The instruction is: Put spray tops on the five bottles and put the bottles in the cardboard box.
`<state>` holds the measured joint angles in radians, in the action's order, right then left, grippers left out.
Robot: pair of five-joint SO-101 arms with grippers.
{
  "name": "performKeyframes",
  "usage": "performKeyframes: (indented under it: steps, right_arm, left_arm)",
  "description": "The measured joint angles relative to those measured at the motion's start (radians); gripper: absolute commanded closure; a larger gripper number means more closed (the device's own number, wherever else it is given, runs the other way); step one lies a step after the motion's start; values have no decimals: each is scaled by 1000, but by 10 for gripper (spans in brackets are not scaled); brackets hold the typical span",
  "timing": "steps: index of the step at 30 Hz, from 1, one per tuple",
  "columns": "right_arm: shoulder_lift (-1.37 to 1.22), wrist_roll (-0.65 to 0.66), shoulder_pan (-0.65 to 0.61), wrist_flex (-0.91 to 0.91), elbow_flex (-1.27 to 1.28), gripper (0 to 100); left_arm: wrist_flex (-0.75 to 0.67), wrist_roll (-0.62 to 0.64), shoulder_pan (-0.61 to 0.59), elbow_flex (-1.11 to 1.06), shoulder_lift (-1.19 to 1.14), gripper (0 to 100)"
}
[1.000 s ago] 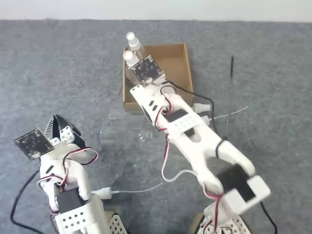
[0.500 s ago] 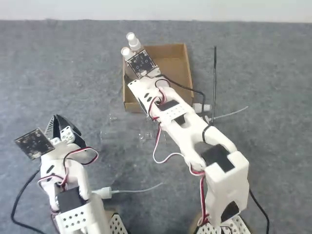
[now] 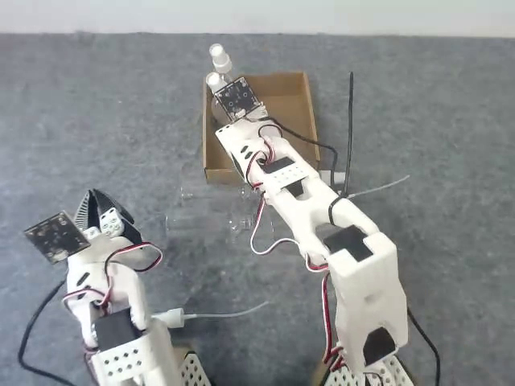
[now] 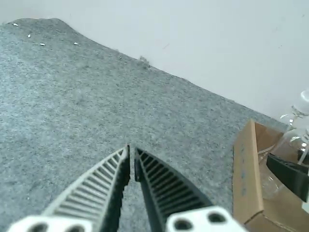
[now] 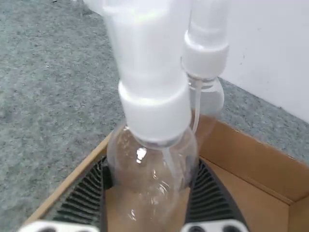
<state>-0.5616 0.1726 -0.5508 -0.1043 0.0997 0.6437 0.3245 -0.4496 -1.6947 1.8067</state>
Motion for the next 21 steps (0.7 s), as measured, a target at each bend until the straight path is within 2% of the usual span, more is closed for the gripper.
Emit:
performKeyframes:
  steps: [21]
  right_arm:
    - [-3, 0, 0, 37, -26, 987]
  left_arm:
    - [0, 0, 0, 0, 0, 987]
